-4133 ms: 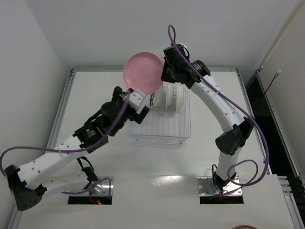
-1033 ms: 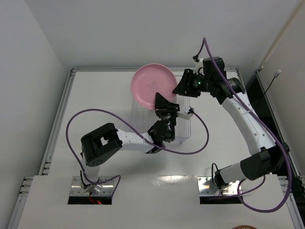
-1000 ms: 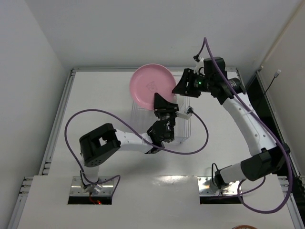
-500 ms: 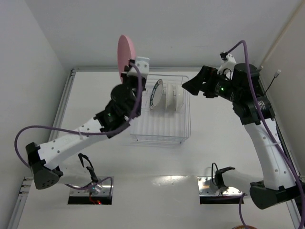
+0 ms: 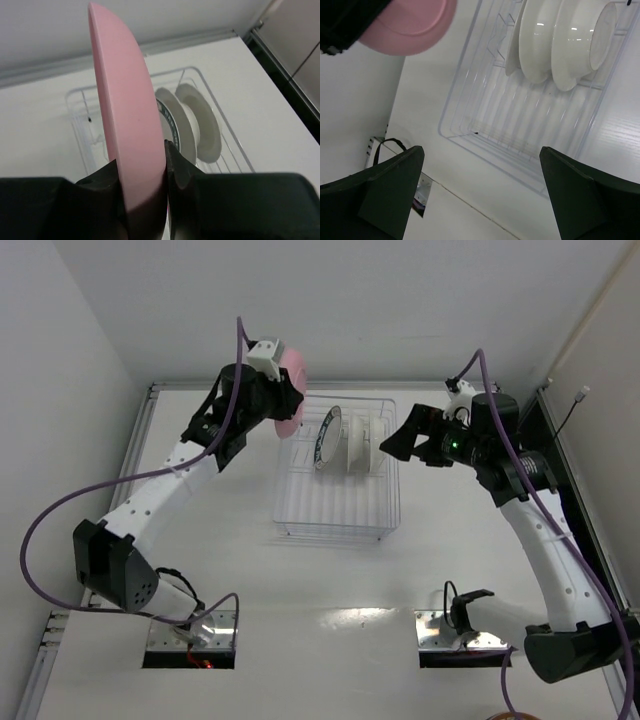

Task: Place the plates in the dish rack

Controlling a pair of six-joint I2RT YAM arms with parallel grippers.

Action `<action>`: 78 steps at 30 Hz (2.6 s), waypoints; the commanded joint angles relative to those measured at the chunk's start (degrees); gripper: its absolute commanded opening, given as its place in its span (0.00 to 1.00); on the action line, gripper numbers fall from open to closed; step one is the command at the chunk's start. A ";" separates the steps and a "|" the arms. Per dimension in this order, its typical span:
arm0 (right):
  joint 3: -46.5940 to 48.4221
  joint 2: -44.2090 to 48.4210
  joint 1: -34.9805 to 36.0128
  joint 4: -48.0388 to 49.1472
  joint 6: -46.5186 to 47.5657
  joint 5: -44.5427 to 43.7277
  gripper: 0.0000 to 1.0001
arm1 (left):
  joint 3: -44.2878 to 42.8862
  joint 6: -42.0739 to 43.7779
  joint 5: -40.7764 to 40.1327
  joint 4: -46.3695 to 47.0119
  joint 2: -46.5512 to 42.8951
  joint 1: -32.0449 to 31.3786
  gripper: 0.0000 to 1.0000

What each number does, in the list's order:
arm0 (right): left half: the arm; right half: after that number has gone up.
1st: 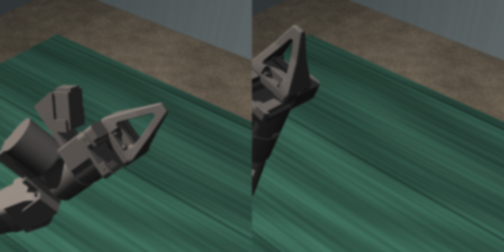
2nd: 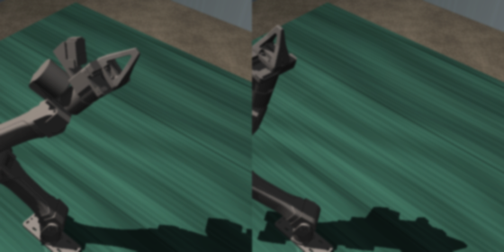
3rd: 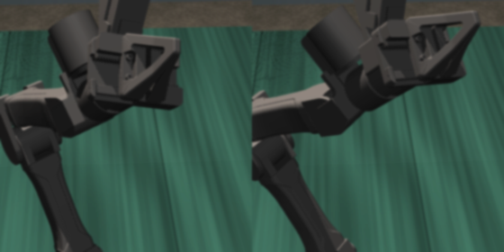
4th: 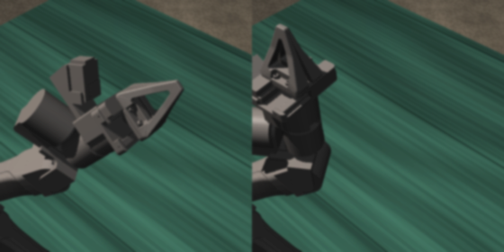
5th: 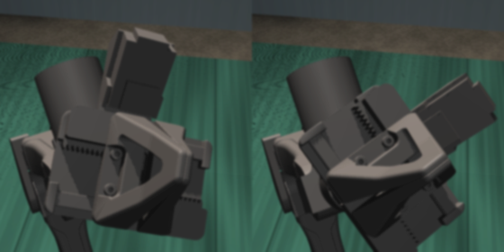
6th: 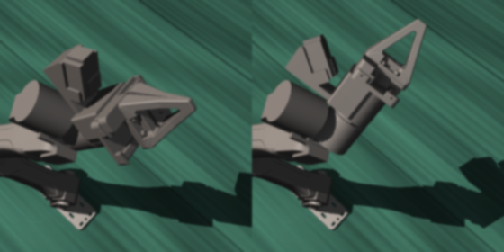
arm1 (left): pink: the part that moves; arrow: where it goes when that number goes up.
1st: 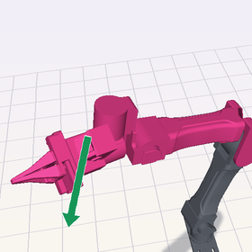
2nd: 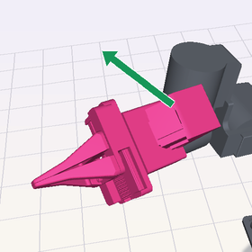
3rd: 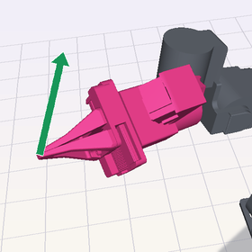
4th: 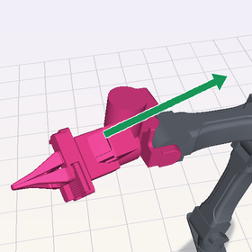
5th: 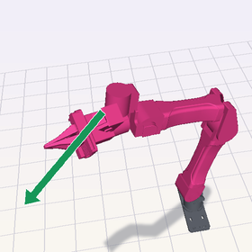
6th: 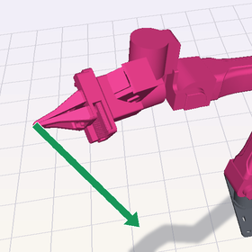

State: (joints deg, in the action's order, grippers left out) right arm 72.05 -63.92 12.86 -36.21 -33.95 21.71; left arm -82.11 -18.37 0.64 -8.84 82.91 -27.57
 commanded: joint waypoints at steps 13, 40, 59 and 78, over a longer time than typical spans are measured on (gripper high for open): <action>-0.24 1.69 -0.29 -0.27 4.51 1.75 1.00 | 4.42 -8.61 19.04 8.84 10.16 6.13 0.00; -4.55 1.17 -1.35 0.87 5.04 2.81 1.00 | 6.34 -8.08 7.44 9.02 13.77 5.60 0.02; -3.50 0.64 -1.35 -2.64 6.62 2.81 1.00 | 2.74 -8.08 9.12 4.63 5.78 2.96 0.98; -2.18 6.26 -2.40 -7.74 13.82 -6.60 1.00 | 11.34 0.08 3.58 -4.96 -16.63 2.96 1.00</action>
State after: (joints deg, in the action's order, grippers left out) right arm 69.49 -58.89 10.96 -43.72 -23.55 18.02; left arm -73.63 -21.21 7.07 -12.51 72.90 -24.40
